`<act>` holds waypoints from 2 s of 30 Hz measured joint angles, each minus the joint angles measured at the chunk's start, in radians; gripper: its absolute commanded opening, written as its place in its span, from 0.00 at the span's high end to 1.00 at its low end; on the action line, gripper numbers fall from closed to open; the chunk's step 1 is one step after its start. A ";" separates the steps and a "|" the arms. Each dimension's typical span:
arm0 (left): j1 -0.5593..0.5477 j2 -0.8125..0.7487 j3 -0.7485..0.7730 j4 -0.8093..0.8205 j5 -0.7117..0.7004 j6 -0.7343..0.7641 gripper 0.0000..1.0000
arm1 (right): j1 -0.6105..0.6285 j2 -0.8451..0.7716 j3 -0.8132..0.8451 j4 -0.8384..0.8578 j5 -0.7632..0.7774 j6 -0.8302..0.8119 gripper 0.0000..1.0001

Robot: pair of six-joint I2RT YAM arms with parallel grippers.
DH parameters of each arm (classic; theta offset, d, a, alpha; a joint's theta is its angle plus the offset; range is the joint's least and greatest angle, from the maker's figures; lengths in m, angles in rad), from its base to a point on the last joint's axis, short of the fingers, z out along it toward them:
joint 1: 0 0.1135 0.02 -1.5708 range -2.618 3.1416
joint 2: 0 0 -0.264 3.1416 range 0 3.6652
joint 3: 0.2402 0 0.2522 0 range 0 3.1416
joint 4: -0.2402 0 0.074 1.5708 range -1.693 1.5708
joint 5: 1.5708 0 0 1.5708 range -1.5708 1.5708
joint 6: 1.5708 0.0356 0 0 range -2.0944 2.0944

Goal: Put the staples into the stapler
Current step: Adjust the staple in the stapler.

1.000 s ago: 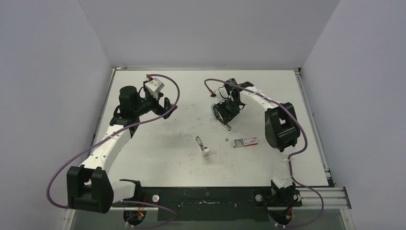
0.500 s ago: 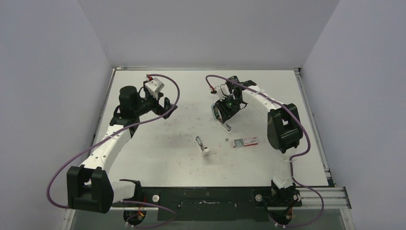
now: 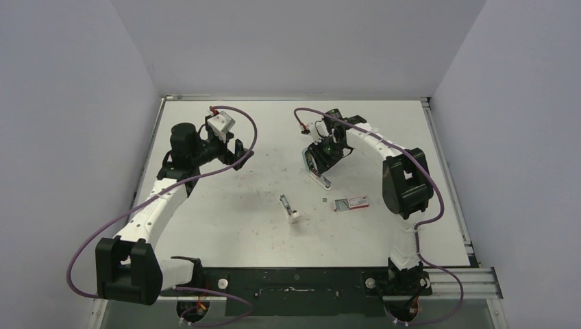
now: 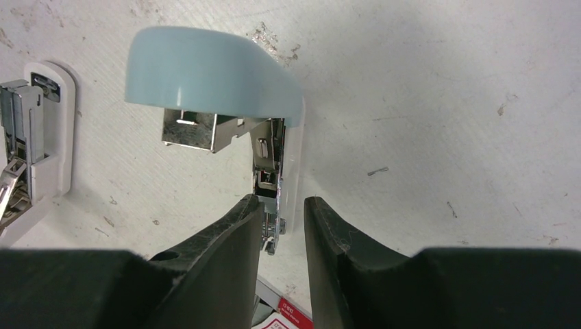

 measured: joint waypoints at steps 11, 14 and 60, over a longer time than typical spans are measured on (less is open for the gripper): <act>0.002 0.000 0.000 0.000 0.000 0.000 0.03 | 0.002 0.000 -0.045 0.021 0.017 0.000 0.70; 0.004 0.000 0.000 0.000 0.000 0.000 0.03 | 0.002 0.000 -0.047 0.024 0.019 0.000 0.70; 0.005 0.000 0.000 0.000 0.000 0.008 0.03 | -0.012 0.000 -0.066 0.067 -0.011 0.020 0.70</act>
